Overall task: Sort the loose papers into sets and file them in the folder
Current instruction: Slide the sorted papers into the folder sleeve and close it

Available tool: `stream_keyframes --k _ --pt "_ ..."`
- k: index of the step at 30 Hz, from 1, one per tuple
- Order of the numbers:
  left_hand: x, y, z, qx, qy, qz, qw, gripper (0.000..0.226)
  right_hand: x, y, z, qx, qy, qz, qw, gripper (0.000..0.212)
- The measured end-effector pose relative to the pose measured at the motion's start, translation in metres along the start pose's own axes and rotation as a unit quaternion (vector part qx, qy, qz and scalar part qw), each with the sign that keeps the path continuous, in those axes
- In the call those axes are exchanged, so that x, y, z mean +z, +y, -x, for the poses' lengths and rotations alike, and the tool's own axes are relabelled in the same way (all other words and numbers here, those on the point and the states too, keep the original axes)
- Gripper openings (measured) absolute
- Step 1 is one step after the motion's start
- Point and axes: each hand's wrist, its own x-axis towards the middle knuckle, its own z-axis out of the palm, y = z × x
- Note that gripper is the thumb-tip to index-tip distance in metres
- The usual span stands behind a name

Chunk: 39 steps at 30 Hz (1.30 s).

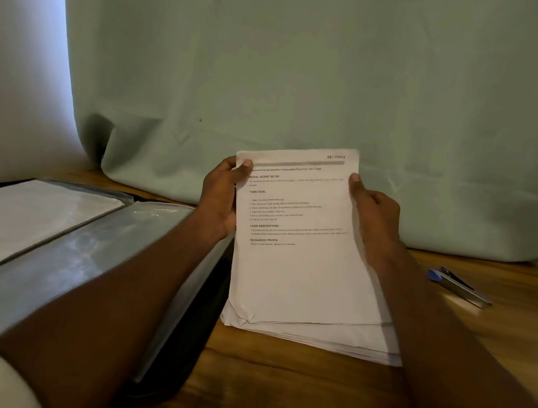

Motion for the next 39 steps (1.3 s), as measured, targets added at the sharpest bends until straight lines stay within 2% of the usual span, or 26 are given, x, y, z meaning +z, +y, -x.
stream_keyframes --k 1,3,4,5,6,8,11,13,15,16,18,20,23,25,27,29,32,35,38,39 --pt "-0.002 0.002 -0.002 0.003 0.002 0.018 1.000 0.007 0.000 -0.002 0.000 -0.010 -0.026 0.012 1.000 0.060" --pt "-0.009 0.004 -0.008 0.009 0.026 0.045 0.999 0.016 0.000 -0.008 0.002 -0.012 -0.114 0.011 0.993 0.057" --pt "-0.014 0.004 -0.011 0.009 0.041 0.062 0.997 0.025 0.000 -0.012 0.005 -0.007 -0.182 0.015 0.983 0.050" --pt "-0.019 0.005 -0.014 0.007 0.046 0.081 0.996 0.036 0.001 -0.017 0.009 -0.009 -0.239 0.049 0.970 0.052" --pt "-0.025 0.007 -0.015 0.001 0.040 0.089 0.995 0.046 0.002 -0.021 0.012 -0.012 -0.261 0.084 0.962 0.057" --pt "-0.034 0.011 -0.016 -0.019 0.007 0.045 0.999 0.053 0.008 -0.027 0.012 -0.042 -0.221 0.083 0.971 0.049" --pt "-0.033 0.010 -0.007 -0.084 -0.089 -0.084 0.989 0.052 0.015 -0.033 0.015 -0.097 -0.149 -0.060 0.982 0.024" --pt "-0.023 0.005 0.001 -0.099 -0.125 -0.124 0.979 0.052 0.016 -0.034 0.015 -0.113 -0.105 -0.113 0.982 0.016" --pt "-0.013 0.000 0.005 -0.079 -0.100 -0.124 0.984 0.051 0.013 -0.036 0.015 -0.117 -0.094 -0.130 0.980 0.016" --pt "-0.011 -0.001 0.005 -0.062 -0.078 -0.109 0.989 0.048 0.012 -0.036 0.012 -0.101 -0.117 -0.129 0.980 0.019" --pt "-0.011 -0.001 0.002 -0.030 -0.035 -0.061 0.997 0.038 0.009 -0.033 0.010 -0.041 -0.198 -0.058 0.978 0.035" --pt "-0.015 0.002 -0.003 -0.012 -0.008 -0.022 1.000 0.032 0.010 -0.025 0.013 -0.016 -0.231 0.023 0.973 0.038" --pt "-0.017 0.006 -0.001 -0.018 -0.035 -0.046 0.998 0.038 0.018 -0.021 0.017 -0.047 -0.161 -0.054 0.984 0.029" --pt "-0.015 0.005 0.003 -0.016 -0.039 -0.125 0.991 0.040 0.019 -0.024 0.018 -0.055 -0.139 -0.081 0.985 0.027" --pt "-0.009 0.002 0.006 0.033 -0.005 -0.209 0.977 0.035 0.018 -0.024 0.016 -0.050 -0.162 -0.049 0.984 0.028" --pt "-0.003 0.001 0.007 0.080 0.022 -0.246 0.966 0.033 0.015 -0.020 0.014 -0.045 -0.179 -0.017 0.983 0.028" --pt "0.002 -0.001 0.005 0.123 0.015 -0.308 0.943 0.031 0.015 -0.014 0.014 -0.056 -0.148 -0.025 0.987 0.026" --pt "0.009 -0.004 0.007 0.164 -0.003 -0.334 0.928 0.030 0.018 -0.009 0.014 -0.088 -0.119 -0.011 0.989 0.034" --pt "0.008 -0.017 0.010 0.125 -0.029 -0.329 0.936 0.032 0.020 -0.004 0.014 -0.108 -0.069 0.008 0.992 0.034" --pt "0.004 -0.024 0.010 0.102 -0.027 -0.360 0.927 0.033 0.020 0.000 0.015 -0.106 -0.065 0.026 0.992 0.032"
